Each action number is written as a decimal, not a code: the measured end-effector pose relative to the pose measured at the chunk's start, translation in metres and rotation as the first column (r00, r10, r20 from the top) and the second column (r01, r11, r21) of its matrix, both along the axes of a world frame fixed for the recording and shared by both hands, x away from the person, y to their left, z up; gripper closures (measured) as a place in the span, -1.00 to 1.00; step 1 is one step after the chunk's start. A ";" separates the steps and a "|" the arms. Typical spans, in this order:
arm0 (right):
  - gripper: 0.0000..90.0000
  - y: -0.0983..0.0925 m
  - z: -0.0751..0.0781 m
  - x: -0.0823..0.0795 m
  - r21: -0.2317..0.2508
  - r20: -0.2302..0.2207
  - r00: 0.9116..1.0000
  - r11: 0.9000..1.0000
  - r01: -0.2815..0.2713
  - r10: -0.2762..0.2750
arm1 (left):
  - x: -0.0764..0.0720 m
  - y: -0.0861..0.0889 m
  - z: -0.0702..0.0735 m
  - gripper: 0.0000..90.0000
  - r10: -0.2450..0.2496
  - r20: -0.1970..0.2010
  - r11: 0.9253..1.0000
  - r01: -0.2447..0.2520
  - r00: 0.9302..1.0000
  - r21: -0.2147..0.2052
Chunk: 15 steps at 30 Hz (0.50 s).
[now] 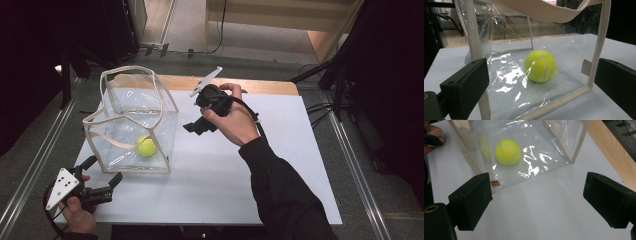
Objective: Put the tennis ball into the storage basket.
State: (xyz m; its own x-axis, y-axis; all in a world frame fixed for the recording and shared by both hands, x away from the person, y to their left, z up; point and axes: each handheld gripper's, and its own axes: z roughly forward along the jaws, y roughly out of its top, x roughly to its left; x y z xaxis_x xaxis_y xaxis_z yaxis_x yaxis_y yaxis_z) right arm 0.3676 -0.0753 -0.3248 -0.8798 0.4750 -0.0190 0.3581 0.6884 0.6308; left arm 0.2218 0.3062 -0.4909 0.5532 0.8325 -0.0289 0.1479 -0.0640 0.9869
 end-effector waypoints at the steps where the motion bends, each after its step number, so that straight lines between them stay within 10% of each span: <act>1: -0.85 -0.004 -0.002 -0.001 0.009 0.005 1.000 1.000 0.007 -0.007 | 0.000 0.000 0.000 -1.00 0.001 0.000 1.000 -0.001 1.000 0.000; 15: -0.85 -0.042 -0.026 -0.016 0.070 0.019 0.999 0.997 0.044 -0.046 | 0.000 0.000 0.000 -1.00 0.004 -0.001 1.000 -0.004 1.000 0.002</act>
